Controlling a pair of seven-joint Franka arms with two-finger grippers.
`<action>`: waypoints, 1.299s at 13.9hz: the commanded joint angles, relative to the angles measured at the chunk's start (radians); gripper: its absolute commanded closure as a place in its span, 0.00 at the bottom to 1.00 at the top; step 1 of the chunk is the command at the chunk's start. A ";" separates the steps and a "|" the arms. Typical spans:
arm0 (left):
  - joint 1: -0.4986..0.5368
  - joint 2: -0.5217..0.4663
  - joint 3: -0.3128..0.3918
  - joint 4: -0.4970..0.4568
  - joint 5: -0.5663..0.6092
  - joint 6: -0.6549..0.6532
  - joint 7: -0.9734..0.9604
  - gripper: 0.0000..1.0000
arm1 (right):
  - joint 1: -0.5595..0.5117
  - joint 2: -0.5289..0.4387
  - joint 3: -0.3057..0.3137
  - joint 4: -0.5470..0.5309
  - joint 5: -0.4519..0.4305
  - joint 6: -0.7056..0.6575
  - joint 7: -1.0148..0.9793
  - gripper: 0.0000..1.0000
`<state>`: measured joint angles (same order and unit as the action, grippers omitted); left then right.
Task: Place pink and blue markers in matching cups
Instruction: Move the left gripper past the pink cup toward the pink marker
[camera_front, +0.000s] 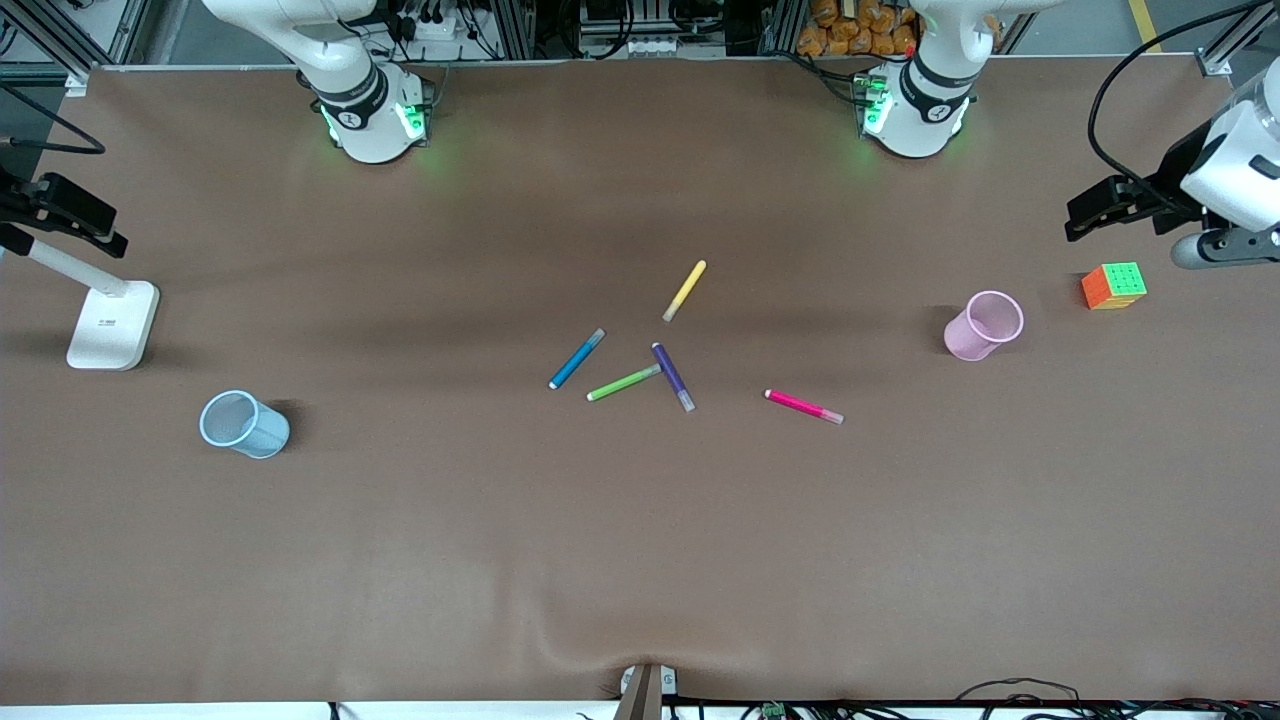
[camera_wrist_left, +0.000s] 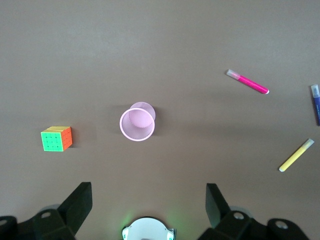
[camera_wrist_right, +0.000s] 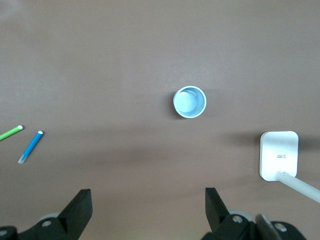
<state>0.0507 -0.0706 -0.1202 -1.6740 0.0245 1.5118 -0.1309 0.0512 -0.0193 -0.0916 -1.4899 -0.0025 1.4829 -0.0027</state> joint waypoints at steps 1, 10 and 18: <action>0.001 -0.018 -0.003 -0.059 -0.012 0.053 -0.015 0.00 | -0.007 -0.007 0.000 -0.012 0.009 0.011 -0.007 0.00; 0.000 -0.037 -0.012 -0.185 -0.011 0.129 -0.105 0.00 | -0.010 0.002 -0.003 -0.009 0.021 0.011 -0.007 0.00; 0.000 -0.005 -0.015 -0.340 -0.011 0.310 -0.107 0.00 | -0.016 0.002 -0.003 -0.007 0.024 0.011 -0.007 0.00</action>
<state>0.0493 -0.0659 -0.1335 -1.9637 0.0243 1.7581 -0.2231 0.0459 -0.0136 -0.0980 -1.4907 0.0032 1.4842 -0.0027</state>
